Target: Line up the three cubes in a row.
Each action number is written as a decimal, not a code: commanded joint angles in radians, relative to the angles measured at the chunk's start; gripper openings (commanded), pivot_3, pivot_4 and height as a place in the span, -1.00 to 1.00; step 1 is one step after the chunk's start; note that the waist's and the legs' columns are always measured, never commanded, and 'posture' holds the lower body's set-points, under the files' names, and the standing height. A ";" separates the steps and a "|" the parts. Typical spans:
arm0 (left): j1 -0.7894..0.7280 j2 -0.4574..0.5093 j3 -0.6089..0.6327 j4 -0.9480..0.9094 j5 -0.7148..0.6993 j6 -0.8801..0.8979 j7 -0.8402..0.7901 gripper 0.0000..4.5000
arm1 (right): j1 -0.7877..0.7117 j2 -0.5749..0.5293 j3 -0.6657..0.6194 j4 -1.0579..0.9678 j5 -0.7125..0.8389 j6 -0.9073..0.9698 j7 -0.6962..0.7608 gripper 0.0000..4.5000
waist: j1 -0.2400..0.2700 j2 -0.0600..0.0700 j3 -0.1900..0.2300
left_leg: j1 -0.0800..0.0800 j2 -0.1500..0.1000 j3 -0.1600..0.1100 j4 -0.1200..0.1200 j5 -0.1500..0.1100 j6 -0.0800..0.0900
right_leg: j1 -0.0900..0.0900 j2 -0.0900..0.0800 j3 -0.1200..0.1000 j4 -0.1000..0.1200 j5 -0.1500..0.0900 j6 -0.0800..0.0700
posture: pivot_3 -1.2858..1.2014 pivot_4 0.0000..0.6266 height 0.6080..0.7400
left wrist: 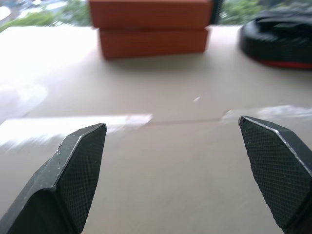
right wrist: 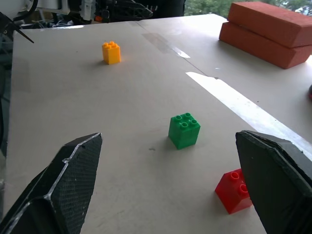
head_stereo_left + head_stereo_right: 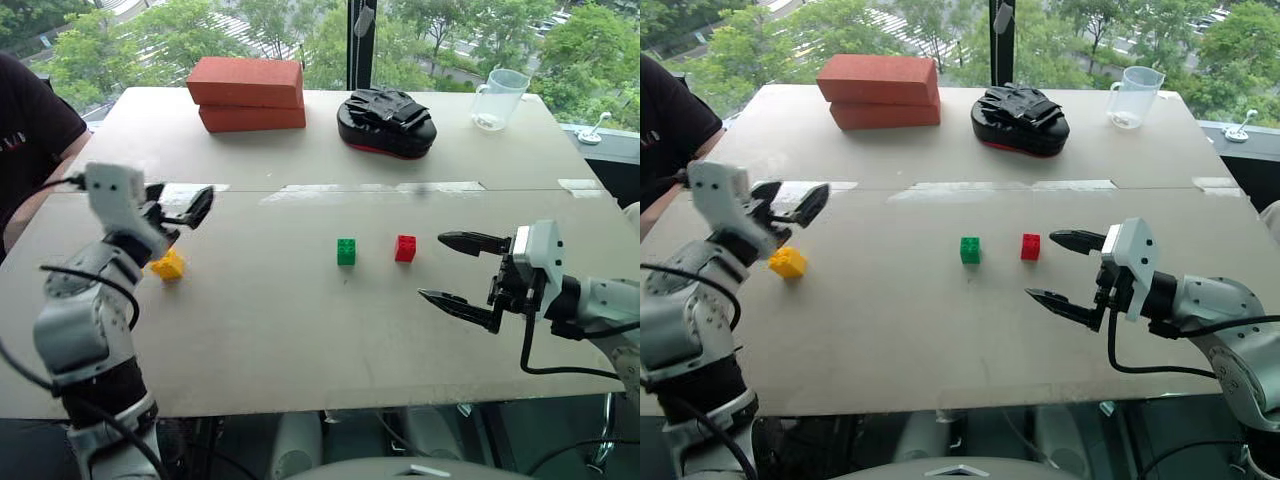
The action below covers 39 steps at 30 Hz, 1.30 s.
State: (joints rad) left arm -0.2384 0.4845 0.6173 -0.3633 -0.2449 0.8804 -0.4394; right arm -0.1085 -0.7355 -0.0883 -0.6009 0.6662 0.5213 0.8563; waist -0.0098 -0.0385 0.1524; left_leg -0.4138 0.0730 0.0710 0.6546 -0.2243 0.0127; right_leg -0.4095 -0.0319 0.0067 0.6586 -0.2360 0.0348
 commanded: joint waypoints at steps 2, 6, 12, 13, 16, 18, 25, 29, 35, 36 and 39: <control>0.086 -0.004 0.054 -0.133 -0.023 0.106 0.081 0.98 | -0.062 0.004 0.034 0.045 0.002 -0.022 0.055 1.00 | 0.007 0.000 0.000 | -0.001 0.000 0.001 0.000 0.000 0.000 | 0.000 0.000 -0.001 0.000 0.000 -0.001 | 0.03 -0.52 1.00; 0.123 -0.002 0.040 -0.100 -0.050 0.089 0.080 0.98 | -0.084 -0.003 0.046 0.061 -0.006 -0.020 0.071 1.00 | 0.015 -0.001 0.000 | -0.001 0.000 0.001 0.000 0.000 0.000 | 0.000 -0.001 -0.001 0.000 -0.002 -0.005 | 0.03 -0.52 1.00; 0.138 0.026 -0.035 0.038 -0.045 0.007 0.058 0.98 | -0.063 -0.028 0.032 0.050 -0.016 -0.028 0.105 1.00 | 0.022 -0.001 0.000 | -0.001 0.000 0.002 0.000 0.000 0.000 | -0.002 -0.001 0.000 0.000 -0.002 -0.005 | 0.03 -0.52 1.00; 0.133 0.029 -0.044 0.071 -0.043 -0.016 0.056 0.98 | -0.061 -0.032 0.031 0.045 -0.015 -0.028 0.109 1.00 | 0.022 -0.001 0.000 | -0.001 0.000 0.002 -0.001 0.000 0.000 | -0.002 -0.001 0.000 0.000 -0.002 -0.005 | 0.03 -0.52 1.00; 0.113 0.041 -0.073 0.156 -0.037 -0.092 0.052 0.76 | -0.063 -0.036 0.028 0.042 -0.017 -0.031 0.114 1.00 | 0.022 -0.001 0.000 | -0.001 0.000 0.003 -0.001 0.000 0.000 | -0.002 -0.001 0.000 0.000 -0.002 -0.005 | 0.03 -0.52 1.00; 0.103 0.044 -0.080 0.199 -0.042 -0.138 0.050 0.44 | -0.061 -0.037 0.025 0.039 -0.018 -0.031 0.111 1.00 | 0.022 -0.001 0.000 | -0.001 0.000 0.003 -0.001 0.000 0.000 | -0.002 -0.001 0.000 0.000 -0.002 -0.005 | 0.03 -0.52 1.00; 0.101 0.096 -0.146 0.281 -0.079 -0.318 -0.101 -0.41 | 0.003 -0.042 -0.010 -0.004 -0.017 -0.032 0.081 1.00 | 0.024 -0.001 0.000 | -0.002 0.000 0.003 -0.002 0.000 0.000 | -0.002 -0.002 0.000 -0.001 -0.002 -0.005 | 0.03 -0.52 1.00; 0.069 0.174 -0.244 0.316 -0.163 -0.412 -0.402 -0.41 | 0.035 -0.046 -0.033 -0.034 -0.011 -0.027 0.057 1.00 | 0.024 0.000 0.000 | -0.001 0.000 0.003 -0.002 0.000 0.000 | -0.003 -0.002 0.000 -0.001 -0.002 -0.006 | 0.03 -0.52 1.00; -0.200 0.288 -0.532 0.683 -0.074 -0.695 -0.915 -0.41 | 0.081 -0.047 -0.068 -0.093 -0.010 -0.013 0.002 1.00 | 0.026 0.000 0.000 | -0.002 0.000 0.004 -0.001 0.000 0.000 | -0.003 -0.003 -0.002 -0.001 -0.002 -0.006 | 0.03 -0.52 1.00; -0.267 0.284 -0.577 0.770 -0.045 -0.748 -0.976 -0.41 | 0.089 -0.049 -0.072 -0.107 -0.009 -0.008 -0.006 1.00 | 0.025 0.000 0.000 | -0.002 -0.001 0.004 -0.001 0.000 0.000 | -0.003 -0.002 -0.002 -0.002 -0.002 -0.006 | 0.03 -0.52 1.00; -0.472 0.246 -0.704 1.043 0.069 -0.944 -1.111 -0.41 | 0.123 -0.051 -0.094 -0.164 0.004 0.015 -0.044 1.00 | 0.024 0.000 0.000 | -0.004 -0.001 0.005 -0.001 0.000 0.000 | -0.003 -0.002 -0.001 -0.002 -0.002 -0.006 | 0.03 -0.52 1.00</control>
State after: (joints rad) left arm -0.6617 0.7327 -0.0567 0.5993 -0.2201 0.0359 -1.4868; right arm 0.0113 -0.7754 -0.1480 -0.7086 0.6512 0.5314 0.8330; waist 0.0143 -0.0384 0.1521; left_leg -0.4188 0.0723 0.0752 0.6533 -0.2245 0.0128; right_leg -0.4139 -0.0327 0.0051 0.6559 -0.2381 0.0291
